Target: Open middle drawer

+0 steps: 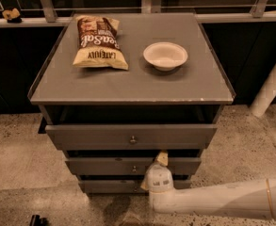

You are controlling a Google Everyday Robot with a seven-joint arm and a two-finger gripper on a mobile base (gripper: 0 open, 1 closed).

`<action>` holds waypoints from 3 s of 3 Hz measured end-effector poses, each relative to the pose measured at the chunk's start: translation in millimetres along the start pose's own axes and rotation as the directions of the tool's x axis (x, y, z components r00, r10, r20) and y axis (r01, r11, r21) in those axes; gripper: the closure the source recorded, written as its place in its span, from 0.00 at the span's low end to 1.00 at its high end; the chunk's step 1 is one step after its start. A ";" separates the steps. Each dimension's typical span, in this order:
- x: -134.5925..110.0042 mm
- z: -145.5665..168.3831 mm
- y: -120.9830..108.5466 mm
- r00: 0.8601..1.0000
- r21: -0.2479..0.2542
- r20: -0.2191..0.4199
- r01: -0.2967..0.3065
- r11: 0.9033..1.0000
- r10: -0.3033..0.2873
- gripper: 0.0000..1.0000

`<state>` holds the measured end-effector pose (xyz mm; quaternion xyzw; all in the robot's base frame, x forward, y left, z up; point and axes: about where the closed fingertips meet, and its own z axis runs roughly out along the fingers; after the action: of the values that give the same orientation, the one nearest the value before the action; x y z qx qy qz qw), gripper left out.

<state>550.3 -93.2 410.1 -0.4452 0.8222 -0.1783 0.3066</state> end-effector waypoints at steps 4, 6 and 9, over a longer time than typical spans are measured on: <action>-7.0 38.1 -5.7 0.999 0.023 -0.001 -0.032 0.999 0.032 0.42; -3.7 33.2 -2.1 1.000 0.016 -0.003 -0.013 1.000 0.013 0.89; 4.7 5.7 3.0 1.000 0.031 0.010 -0.022 0.999 0.022 1.00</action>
Offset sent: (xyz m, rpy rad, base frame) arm 0.0529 0.0030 -0.0341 0.0149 -0.0315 -0.0469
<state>550.2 -95.6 402.5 -0.4320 0.8227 -0.1857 0.3194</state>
